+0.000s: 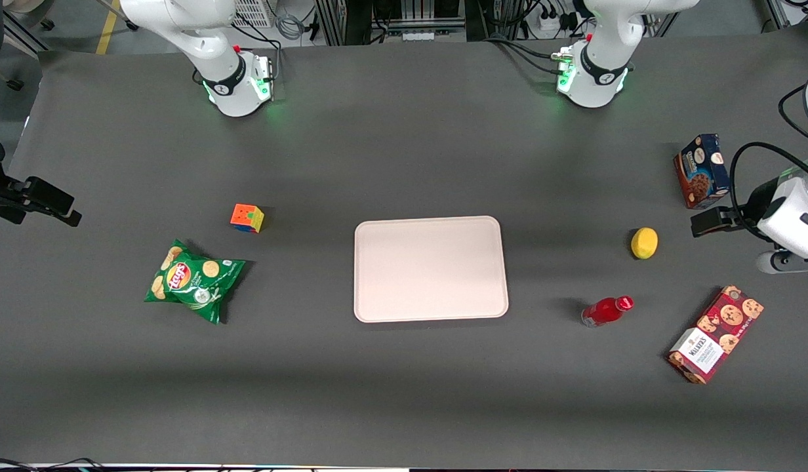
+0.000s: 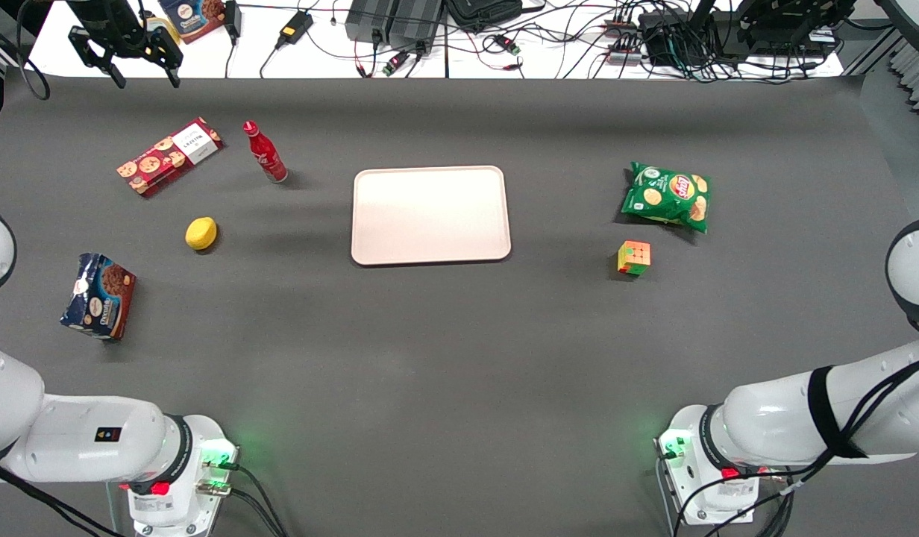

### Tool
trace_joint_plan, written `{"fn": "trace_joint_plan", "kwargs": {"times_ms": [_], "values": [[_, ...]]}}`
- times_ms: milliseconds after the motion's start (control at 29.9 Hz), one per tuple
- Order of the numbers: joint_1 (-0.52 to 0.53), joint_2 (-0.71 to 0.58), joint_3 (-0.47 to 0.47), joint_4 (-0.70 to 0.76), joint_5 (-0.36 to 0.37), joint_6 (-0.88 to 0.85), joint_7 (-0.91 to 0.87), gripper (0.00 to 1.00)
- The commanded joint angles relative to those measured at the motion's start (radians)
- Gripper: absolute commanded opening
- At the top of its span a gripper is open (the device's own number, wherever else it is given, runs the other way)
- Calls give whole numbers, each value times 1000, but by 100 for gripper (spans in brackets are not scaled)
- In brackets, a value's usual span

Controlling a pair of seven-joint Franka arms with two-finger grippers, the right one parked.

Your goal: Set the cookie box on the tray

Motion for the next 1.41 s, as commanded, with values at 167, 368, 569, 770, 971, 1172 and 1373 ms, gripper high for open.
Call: {"fn": "trace_joint_plan", "kwargs": {"times_ms": [167, 368, 569, 770, 971, 1172, 1373], "values": [[0, -15, 3, 58, -20, -33, -13, 100], [-6, -24, -1, 59, -20, -66, -11, 100], [-5, -44, -1, 59, -26, -105, -2, 100], [0, -79, 3, 62, -51, -153, -2, 100], [-2, -87, 3, 61, -51, -164, -19, 100], [-17, -105, -1, 59, -51, -181, -19, 100], [-22, -107, -4, 52, -46, -193, -16, 100]]}}
